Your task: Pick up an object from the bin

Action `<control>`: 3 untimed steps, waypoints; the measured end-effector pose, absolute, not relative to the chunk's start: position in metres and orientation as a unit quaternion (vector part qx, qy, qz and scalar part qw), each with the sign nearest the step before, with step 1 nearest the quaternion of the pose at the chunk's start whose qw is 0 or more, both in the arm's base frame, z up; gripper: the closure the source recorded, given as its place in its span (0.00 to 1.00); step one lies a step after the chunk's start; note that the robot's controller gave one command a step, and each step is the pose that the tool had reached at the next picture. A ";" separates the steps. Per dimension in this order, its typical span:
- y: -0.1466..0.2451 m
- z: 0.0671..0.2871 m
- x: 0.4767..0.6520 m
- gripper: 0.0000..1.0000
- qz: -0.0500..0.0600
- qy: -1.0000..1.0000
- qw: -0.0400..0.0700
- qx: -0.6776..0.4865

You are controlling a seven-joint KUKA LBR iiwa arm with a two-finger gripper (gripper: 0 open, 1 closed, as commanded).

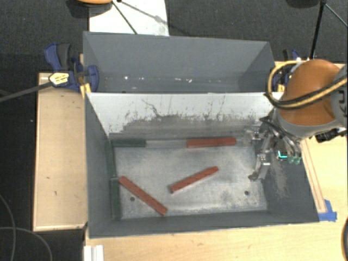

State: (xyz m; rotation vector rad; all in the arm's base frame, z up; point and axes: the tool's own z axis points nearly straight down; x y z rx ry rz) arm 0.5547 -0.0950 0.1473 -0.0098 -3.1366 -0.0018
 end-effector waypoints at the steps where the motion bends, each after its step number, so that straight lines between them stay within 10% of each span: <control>1: -0.095 0.151 0.557 0.00 0.000 -1.000 -0.001 -0.002; 2: -0.041 0.096 0.540 0.00 0.000 -0.999 -0.003 0.051; 3: -0.018 0.109 0.550 0.00 -0.001 -0.993 0.001 0.122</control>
Offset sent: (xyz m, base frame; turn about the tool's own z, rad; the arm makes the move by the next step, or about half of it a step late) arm -0.0233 0.0790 -0.0773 -0.1506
